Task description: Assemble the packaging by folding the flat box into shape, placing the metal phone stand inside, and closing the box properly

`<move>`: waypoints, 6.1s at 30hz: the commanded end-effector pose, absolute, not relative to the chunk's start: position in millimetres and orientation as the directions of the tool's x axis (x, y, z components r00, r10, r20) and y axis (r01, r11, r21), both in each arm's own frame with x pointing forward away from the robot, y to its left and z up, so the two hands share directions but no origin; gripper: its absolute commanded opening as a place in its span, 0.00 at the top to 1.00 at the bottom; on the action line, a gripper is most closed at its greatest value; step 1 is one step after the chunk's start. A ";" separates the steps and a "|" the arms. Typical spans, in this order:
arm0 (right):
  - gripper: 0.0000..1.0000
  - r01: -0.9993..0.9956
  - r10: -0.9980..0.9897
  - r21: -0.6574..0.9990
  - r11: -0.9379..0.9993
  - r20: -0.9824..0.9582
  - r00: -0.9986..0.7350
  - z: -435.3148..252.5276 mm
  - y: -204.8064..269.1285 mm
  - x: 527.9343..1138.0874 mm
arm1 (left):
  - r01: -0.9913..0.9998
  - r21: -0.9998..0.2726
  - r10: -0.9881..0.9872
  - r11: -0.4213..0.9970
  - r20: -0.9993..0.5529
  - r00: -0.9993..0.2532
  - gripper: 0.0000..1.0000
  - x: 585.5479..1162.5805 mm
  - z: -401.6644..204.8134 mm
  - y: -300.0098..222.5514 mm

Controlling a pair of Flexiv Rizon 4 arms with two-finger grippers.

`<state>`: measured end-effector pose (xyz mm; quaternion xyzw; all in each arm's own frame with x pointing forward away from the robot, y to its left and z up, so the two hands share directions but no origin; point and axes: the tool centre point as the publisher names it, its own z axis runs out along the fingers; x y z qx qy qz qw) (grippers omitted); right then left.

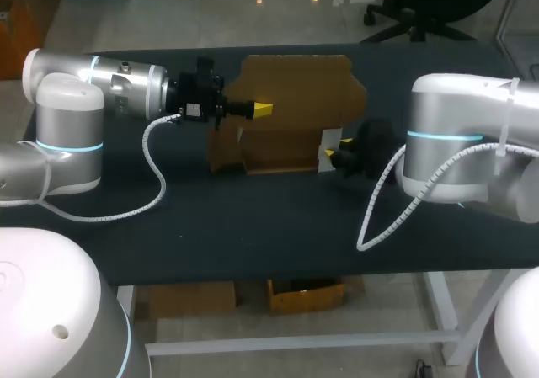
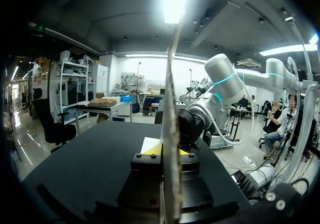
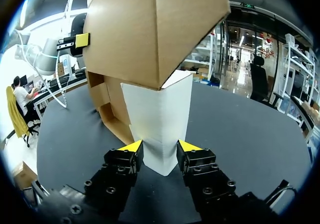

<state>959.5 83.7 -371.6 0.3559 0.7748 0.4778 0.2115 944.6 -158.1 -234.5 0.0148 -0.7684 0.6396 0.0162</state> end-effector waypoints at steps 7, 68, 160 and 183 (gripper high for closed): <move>0.60 0.354 0.781 0.892 0.283 0.000 -0.625 -374.0 93.6 962.0 | -0.044 -0.982 0.002 0.182 0.045 -0.999 1.00 945.7 -240.3 -158.7; 0.69 0.409 0.923 0.909 0.086 0.082 -0.376 -376.8 80.2 969.7 | -0.044 -0.982 0.002 0.182 0.045 -0.999 1.00 945.7 -240.3 -158.7; 0.73 0.396 0.943 0.917 0.047 0.090 -0.320 -376.3 82.1 997.9 | -0.044 -0.982 0.002 0.182 0.045 -0.999 1.00 945.7 -240.3 -158.7; 0.86 0.391 0.934 0.918 0.065 0.082 -0.348 -371.3 88.9 1007.7 | -0.044 -0.982 0.002 0.182 0.045 -0.999 1.00 945.7 -240.3 -158.7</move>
